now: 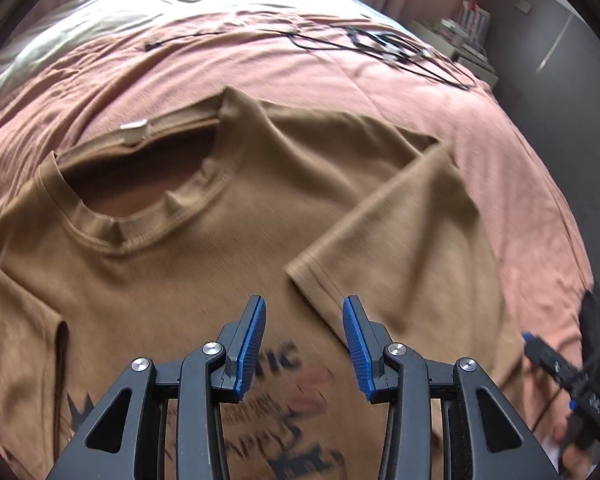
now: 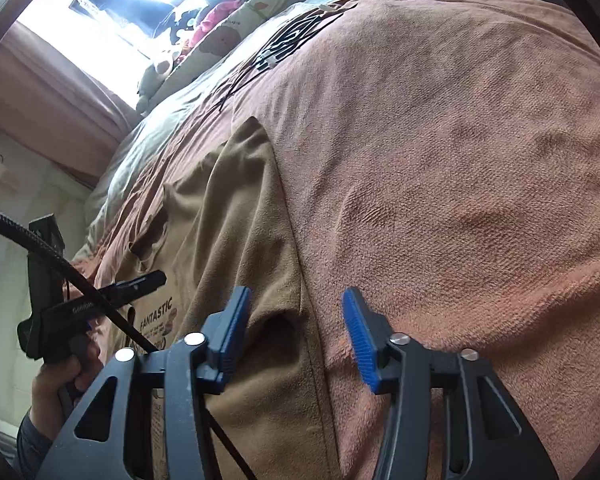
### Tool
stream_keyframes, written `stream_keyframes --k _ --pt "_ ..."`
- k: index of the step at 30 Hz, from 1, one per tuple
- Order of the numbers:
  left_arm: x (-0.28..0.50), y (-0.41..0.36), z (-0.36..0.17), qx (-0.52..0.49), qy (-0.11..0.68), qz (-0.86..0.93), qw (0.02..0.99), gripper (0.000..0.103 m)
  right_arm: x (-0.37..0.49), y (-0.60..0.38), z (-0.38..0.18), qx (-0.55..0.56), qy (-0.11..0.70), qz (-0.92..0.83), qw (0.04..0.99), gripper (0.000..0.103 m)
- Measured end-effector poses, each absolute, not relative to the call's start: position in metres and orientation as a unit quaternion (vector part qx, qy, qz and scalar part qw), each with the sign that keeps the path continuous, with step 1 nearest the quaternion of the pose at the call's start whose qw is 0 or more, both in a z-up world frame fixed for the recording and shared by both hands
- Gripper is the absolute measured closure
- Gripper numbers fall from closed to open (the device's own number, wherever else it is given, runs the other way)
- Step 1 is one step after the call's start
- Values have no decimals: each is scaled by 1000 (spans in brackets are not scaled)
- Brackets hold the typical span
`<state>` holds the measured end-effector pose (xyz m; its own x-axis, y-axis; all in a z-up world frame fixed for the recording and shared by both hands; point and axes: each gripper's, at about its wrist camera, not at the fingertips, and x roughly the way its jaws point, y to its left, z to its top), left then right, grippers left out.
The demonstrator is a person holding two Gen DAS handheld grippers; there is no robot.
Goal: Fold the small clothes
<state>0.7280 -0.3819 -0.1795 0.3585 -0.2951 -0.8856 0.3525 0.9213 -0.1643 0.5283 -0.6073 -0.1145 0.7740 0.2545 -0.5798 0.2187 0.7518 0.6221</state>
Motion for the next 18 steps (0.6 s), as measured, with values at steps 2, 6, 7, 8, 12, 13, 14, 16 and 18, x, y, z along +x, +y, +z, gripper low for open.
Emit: stream_keyframes --k 2,6,7,8,12,13,14,16,18 --pt "738 -379 -185 19 528 -193 827 61 532 -603 -113 344 336 11 877 60" --pt "748 -383 -194 19 524 -210 826 61 540 -596 -117 327 350 6 877 77" --pt "747 -386 -196 28 521 -208 827 61 541 -595 -119 326 353 0 877 83" --pt "747 -390 -198 40 518 -205 829 61 540 -596 -121 327 353 -4 877 87" --pt "743 -397 -200 54 501 -216 836 77 537 -599 -121 335 352 -9 874 93" --pt "741 -399 -201 58 502 -224 833 88 536 -599 -121 336 352 -9 874 94" --pt "741 -401 -200 65 503 -226 831 97 536 -599 -121 336 352 -10 874 94" --pt "738 -402 -195 79 497 -220 836 99 534 -597 -119 333 352 -12 875 94" --pt "740 -399 -191 82 492 -208 841 99 534 -595 -118 332 353 -14 875 94"
